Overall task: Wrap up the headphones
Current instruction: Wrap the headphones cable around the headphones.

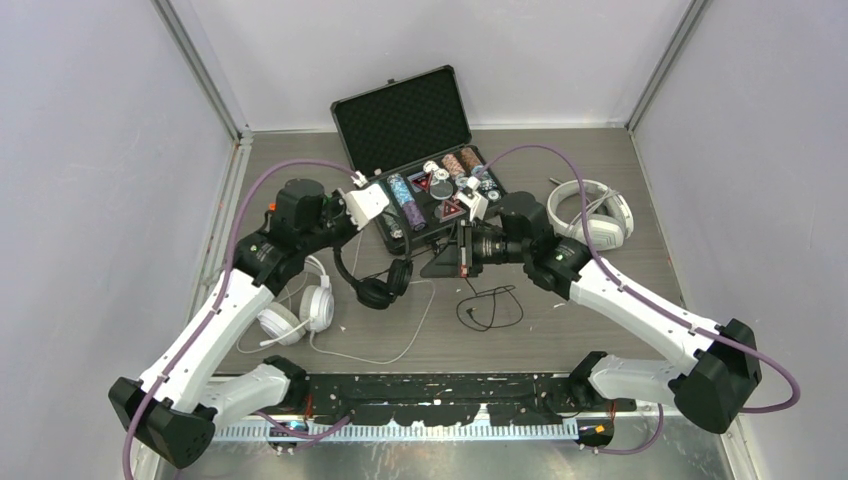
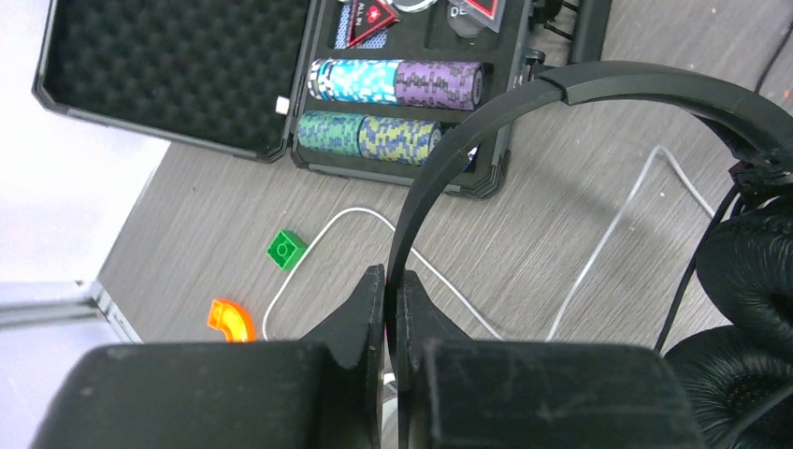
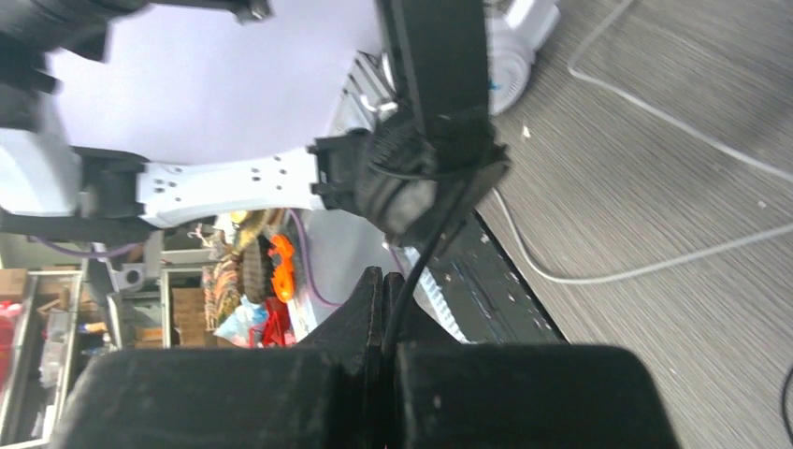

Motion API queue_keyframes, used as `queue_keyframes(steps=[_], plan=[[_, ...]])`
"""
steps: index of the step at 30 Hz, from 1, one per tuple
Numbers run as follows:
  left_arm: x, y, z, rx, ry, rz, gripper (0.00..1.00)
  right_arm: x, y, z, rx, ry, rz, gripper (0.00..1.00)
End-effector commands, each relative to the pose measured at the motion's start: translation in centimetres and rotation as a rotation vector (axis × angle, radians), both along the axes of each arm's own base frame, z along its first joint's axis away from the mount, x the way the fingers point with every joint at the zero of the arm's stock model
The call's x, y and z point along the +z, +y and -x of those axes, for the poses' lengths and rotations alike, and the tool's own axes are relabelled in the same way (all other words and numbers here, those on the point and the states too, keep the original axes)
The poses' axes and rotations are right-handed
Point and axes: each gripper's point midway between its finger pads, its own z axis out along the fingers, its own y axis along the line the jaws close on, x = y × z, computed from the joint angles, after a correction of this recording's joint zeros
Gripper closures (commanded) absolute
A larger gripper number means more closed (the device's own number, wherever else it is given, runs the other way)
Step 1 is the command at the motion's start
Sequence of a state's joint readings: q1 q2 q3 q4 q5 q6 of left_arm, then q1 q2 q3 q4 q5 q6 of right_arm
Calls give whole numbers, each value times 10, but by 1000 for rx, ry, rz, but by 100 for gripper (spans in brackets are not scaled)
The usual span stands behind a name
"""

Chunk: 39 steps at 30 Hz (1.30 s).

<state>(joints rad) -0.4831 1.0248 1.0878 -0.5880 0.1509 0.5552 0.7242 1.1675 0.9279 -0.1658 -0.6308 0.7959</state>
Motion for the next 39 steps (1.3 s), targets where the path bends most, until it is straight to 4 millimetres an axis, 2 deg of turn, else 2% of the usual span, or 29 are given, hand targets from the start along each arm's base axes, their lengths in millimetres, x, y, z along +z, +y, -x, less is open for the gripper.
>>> queue_keyframes(steps=[1,5,9,13,20,28,32,39], plan=[[10,7,-13,155,-27,67,100,62,14,-10,-11,-53,-174,98],[8,15,-14,250,9,65,100,72,21,-14,-24,-52,-185,98],[4,15,-11,299,39,67,100,83,34,-17,-33,-66,-190,96],[3,11,-9,342,63,113,100,85,48,-14,-29,-72,-172,93],[10,8,-7,449,126,241,100,71,71,-4,-7,-89,-112,91],[21,11,-12,640,178,421,100,67,82,3,-29,-157,-69,90],[24,17,-15,725,181,470,100,63,80,3,-57,-217,-20,88],[41,19,-19,849,197,611,100,45,72,4,-77,-342,75,87]])
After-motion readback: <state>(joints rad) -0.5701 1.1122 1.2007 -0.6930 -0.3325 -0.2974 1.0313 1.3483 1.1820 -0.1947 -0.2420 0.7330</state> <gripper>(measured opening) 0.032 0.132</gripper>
